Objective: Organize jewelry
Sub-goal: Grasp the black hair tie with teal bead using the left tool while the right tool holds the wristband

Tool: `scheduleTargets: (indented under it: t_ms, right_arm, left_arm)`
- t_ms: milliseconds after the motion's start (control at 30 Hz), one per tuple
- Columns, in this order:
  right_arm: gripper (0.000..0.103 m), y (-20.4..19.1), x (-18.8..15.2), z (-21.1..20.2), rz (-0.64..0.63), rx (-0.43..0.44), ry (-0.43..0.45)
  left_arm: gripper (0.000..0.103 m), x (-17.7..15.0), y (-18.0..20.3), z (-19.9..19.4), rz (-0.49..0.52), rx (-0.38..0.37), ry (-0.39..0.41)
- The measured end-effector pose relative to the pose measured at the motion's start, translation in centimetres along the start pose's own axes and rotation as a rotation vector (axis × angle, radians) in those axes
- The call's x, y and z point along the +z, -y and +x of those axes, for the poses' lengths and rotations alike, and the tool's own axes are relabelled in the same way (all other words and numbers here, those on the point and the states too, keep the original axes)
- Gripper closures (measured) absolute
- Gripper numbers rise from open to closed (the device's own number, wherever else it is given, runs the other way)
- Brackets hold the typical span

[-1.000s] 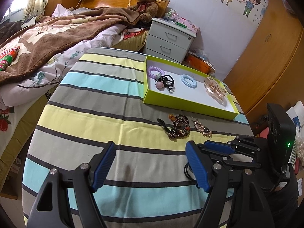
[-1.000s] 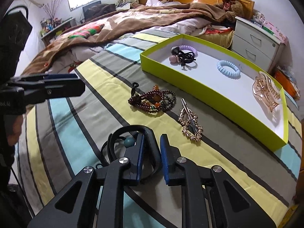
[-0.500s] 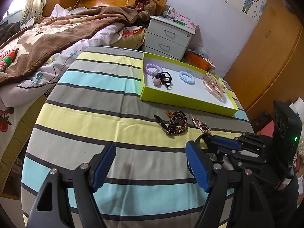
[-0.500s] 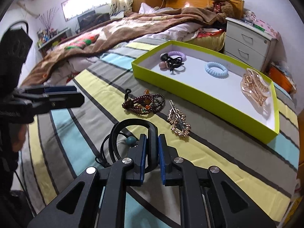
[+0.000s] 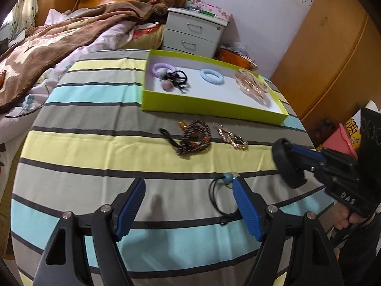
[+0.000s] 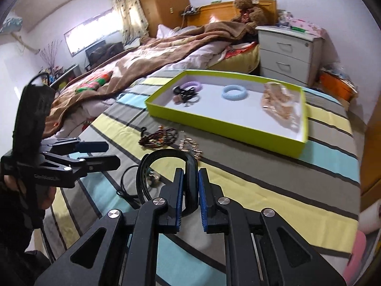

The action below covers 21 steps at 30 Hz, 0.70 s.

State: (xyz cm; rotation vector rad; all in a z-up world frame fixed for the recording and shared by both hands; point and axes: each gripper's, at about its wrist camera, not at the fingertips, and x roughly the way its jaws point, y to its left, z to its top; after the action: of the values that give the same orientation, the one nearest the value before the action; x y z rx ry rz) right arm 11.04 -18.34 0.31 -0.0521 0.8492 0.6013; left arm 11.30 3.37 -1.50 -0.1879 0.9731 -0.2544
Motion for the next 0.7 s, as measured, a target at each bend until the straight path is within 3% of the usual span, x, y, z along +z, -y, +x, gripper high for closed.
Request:
scheduleTargets:
  t_ms: [433, 700]
  right_arm:
    - [0.09, 2.9, -2.2, -3.3, 0.081, -0.037, 0.058]
    - [0.09, 3.1, -2.8, -3.8, 0.093, -0.031, 0.075]
  left_arm:
    - [0.026, 0.1, 3.6, 1.9, 0.096, 0.009, -0.037]
    - [0.026, -0.5, 5.1, 3.3, 0.165, 0.096, -0.053]
